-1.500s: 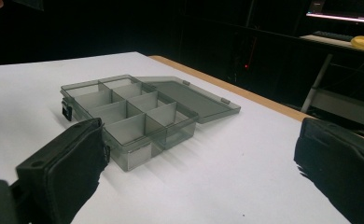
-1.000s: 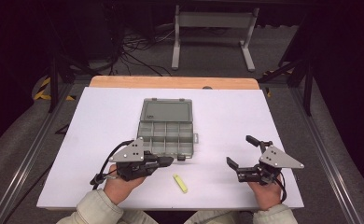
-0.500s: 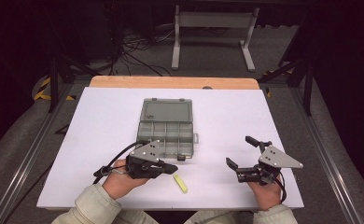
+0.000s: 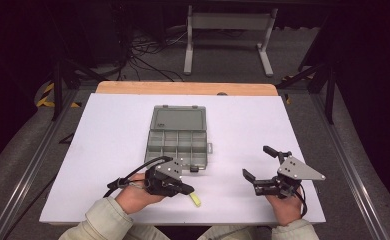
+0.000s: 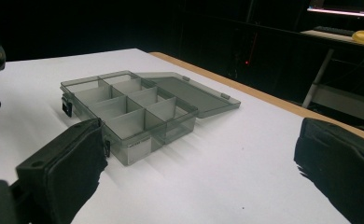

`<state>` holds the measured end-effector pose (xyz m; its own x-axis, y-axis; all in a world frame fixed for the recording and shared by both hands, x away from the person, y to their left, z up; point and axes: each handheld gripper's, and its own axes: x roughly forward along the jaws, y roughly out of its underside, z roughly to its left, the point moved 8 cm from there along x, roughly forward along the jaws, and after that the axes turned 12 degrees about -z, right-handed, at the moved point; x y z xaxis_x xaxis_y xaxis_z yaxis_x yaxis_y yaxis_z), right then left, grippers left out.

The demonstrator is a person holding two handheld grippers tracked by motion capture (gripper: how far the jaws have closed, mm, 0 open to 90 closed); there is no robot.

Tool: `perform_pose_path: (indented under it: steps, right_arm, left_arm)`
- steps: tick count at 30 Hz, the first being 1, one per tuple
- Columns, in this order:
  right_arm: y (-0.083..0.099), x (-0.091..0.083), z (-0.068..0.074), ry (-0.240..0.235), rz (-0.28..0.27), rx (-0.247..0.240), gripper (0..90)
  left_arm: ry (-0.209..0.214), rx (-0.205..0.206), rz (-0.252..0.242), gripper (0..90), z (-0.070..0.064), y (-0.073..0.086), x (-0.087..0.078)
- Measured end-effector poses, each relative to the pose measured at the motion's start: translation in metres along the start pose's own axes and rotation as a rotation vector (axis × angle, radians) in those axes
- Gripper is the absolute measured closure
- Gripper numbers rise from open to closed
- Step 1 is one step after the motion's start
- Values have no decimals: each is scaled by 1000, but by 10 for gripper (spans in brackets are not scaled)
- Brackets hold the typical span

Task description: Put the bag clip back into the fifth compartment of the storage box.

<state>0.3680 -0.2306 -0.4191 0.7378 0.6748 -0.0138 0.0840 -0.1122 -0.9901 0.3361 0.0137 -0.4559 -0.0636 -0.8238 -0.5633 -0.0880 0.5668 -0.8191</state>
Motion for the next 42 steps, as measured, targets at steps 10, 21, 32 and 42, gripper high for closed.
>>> perform_pose_path:
  steps: [10,21,32,42]
  right_arm:
    - [0,0,0,0,-2,-2,23]
    - [-1,-1,0,-1,-2,-1,23]
    - [-1,-1,0,-2,-3,0,23]
    - [0,-1,0,-2,0,0,23]
  left_arm:
    - [45,5,92,898,-4,12,19]
    - [74,18,161,898,-7,22,36]
    - [91,26,200,898,-8,27,46]
    - [72,37,203,898,-5,28,53]
